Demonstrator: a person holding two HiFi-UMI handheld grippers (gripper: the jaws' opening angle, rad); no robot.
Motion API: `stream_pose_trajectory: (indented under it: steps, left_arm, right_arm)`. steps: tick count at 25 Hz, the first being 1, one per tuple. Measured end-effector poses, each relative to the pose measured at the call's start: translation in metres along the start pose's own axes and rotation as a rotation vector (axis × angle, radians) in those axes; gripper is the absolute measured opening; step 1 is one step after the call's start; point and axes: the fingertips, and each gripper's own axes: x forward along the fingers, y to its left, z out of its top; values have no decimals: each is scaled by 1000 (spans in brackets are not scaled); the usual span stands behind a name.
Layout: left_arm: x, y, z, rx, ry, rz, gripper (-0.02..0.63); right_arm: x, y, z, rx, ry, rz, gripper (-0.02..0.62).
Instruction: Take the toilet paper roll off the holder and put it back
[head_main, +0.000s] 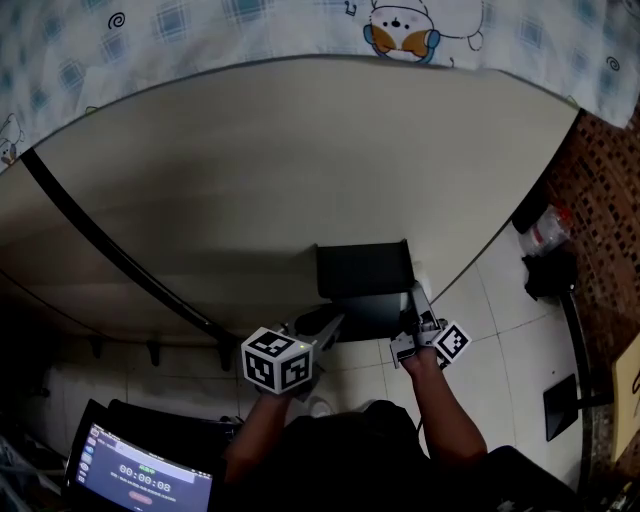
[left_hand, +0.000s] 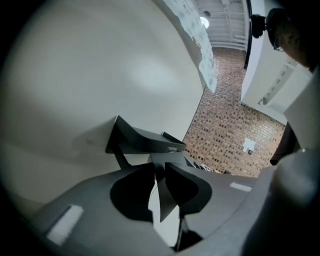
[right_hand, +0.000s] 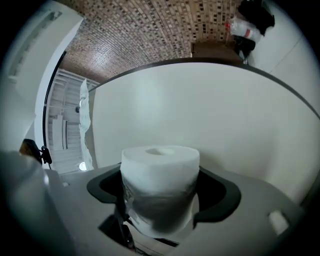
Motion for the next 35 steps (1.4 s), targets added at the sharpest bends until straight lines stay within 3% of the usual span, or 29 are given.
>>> stream_pose_trajectory:
  steps: [4, 12, 30, 35]
  left_arm:
    - [0, 0, -1, -10, -1, -14, 83]
    - [-2, -2, 0, -22, 6, -37, 86]
    - [-1, -3, 0, -31, 4, -37, 86]
    - [1, -3, 1, -20, 10, -31, 87]
  right_arm:
    - [5, 0, -2, 17, 79, 65, 419]
    - [9, 7, -25, -78, 283, 171, 419]
    - [17, 9, -88, -216, 708, 252, 413]
    - [19, 13, -101, -202, 757, 270, 411]
